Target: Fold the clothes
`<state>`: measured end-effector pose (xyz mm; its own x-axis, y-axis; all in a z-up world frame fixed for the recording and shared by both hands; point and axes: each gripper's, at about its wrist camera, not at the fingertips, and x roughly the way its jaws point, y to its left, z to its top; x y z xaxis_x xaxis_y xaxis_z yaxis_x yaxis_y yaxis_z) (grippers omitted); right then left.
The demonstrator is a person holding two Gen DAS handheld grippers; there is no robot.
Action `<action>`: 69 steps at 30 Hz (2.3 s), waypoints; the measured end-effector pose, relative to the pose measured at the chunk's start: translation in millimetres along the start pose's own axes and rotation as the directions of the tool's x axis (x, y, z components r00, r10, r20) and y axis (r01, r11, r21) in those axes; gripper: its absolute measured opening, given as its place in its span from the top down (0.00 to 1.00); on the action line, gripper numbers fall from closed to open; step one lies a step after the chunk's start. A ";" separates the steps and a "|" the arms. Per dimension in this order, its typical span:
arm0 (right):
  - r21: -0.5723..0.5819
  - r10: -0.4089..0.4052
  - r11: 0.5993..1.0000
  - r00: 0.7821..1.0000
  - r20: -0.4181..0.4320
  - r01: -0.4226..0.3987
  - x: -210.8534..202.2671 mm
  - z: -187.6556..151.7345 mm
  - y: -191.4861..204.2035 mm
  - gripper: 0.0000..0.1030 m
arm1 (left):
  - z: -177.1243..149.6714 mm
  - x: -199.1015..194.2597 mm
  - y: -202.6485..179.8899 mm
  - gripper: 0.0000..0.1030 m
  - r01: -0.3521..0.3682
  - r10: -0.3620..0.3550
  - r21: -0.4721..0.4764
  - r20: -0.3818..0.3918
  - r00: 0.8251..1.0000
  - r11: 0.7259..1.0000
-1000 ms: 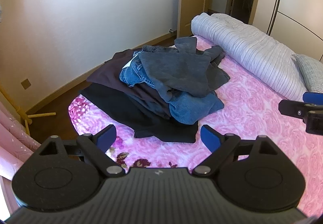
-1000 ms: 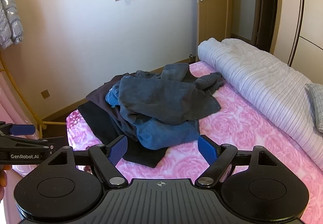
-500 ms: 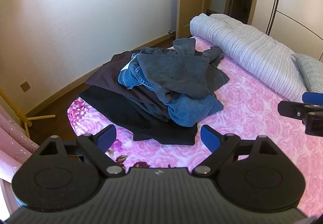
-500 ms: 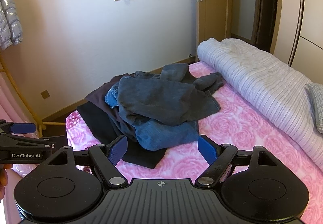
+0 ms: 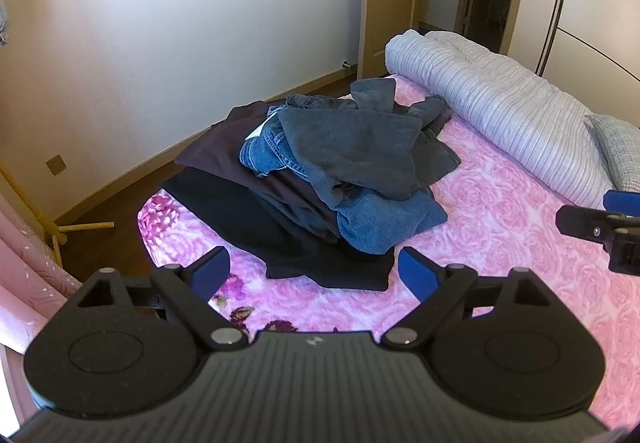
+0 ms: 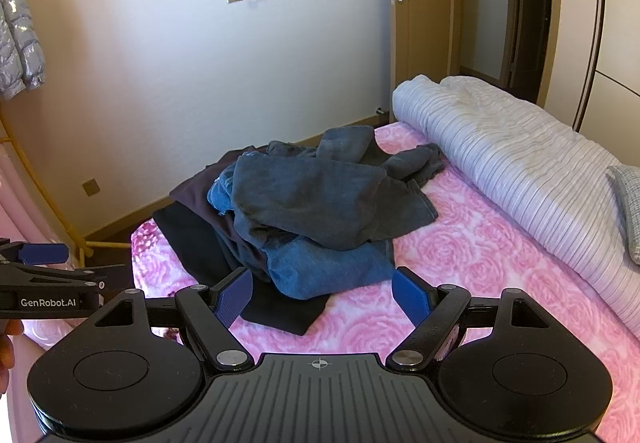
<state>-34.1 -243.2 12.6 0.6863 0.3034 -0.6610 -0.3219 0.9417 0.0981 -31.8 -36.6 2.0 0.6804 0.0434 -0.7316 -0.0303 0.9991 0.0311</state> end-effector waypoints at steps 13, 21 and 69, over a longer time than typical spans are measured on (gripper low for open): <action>-0.010 0.026 1.000 1.000 -0.003 -0.026 -3.5 -6.2 -6.8 0.22 | -9.4 -8.8 -1.9 0.11 -0.023 0.023 -0.029 0.000 1.000 0.999; -0.034 0.058 0.998 0.998 -0.007 -0.058 -4.6 -9.3 -9.4 0.22 | -18.0 -18.8 -4.9 0.03 -0.050 0.050 -0.049 0.002 0.999 0.998; -0.574 0.027 0.804 0.973 -0.228 -0.156 310.6 29.0 87.2 0.22 | 68.6 319.7 32.0 0.07 0.133 -0.373 0.952 -0.021 0.928 0.276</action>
<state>170.0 -62.6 -162.6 0.5110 0.2874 -0.8101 -0.7404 0.6259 -0.2450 234.9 9.3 -184.2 0.6268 -0.3326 -0.7046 0.7790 0.2827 0.5596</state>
